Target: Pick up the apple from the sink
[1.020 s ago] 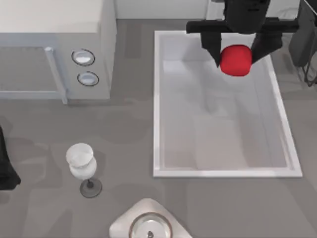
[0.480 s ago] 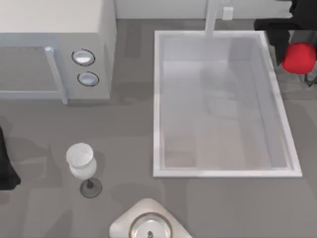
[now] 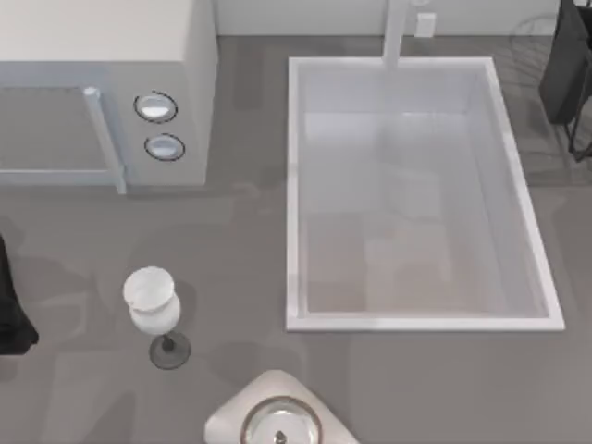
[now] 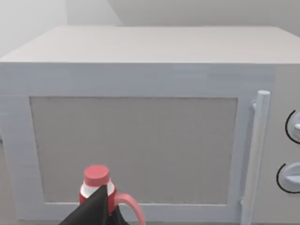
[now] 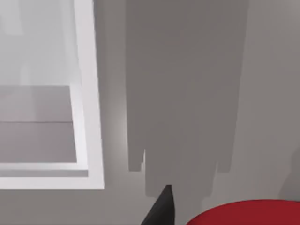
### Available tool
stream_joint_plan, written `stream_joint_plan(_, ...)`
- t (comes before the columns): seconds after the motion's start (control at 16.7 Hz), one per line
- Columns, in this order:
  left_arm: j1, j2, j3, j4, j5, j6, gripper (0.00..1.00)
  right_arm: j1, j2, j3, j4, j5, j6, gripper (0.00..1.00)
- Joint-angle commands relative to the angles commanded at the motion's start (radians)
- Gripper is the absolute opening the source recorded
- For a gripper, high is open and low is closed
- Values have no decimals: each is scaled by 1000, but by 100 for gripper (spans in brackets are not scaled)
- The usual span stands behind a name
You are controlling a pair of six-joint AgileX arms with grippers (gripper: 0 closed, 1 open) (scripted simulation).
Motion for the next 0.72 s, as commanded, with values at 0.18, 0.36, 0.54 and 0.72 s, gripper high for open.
stream_joint_plan(0.18, 0, 0, 0, 0, 0, 0, 100, -2, -1, -2, 1, 0, -2, 0)
stream_joint_plan(0.36, 0, 0, 0, 0, 0, 0, 100, 3, 4, -16, 14, 1, 1, 0)
stream_joint_plan(0.54, 0, 0, 0, 0, 0, 0, 100, 2, 11, -111, 114, 1, 2, 0)
stream_joint_plan(0.72, 0, 0, 0, 0, 0, 0, 100, 2, 22, -251, 283, 1, 2, 0)
